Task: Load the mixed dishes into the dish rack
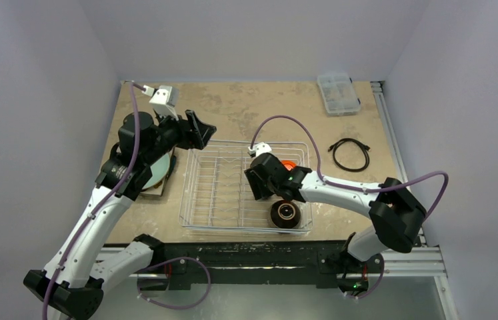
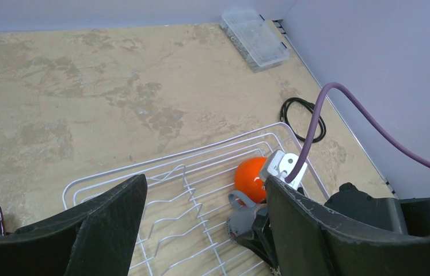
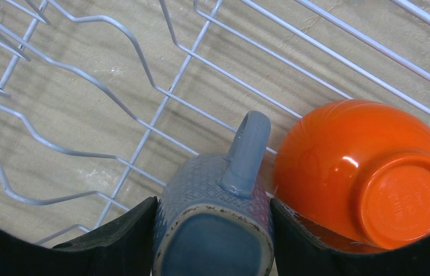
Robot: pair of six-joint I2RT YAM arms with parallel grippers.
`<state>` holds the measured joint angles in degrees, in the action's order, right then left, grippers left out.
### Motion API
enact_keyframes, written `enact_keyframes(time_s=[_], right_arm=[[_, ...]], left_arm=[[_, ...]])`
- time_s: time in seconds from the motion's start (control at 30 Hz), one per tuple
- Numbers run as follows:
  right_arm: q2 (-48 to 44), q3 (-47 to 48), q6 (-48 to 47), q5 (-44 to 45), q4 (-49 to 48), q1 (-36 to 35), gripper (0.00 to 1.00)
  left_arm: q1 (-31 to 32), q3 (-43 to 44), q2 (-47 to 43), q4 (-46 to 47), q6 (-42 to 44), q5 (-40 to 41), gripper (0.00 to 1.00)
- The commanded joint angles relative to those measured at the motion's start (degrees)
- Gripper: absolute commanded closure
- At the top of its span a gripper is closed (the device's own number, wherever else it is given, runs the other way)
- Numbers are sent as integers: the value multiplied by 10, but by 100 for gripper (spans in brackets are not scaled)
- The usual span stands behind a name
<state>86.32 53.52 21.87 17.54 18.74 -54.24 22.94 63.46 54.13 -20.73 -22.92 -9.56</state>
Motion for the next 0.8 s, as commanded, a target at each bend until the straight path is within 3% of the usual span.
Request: enact_keyframes(time_s=[0.0, 0.57, 0.77], right_arm=[[2, -4, 10, 14, -19, -7, 54], [-33, 4, -2, 28, -5, -15, 20], [-73, -2, -8, 12, -8, -17, 13]], left_arm=[[-1, 7, -1, 13, 9, 1, 26], [0, 8, 14, 8, 11, 6, 26], [0, 8, 16, 8, 12, 8, 26]])
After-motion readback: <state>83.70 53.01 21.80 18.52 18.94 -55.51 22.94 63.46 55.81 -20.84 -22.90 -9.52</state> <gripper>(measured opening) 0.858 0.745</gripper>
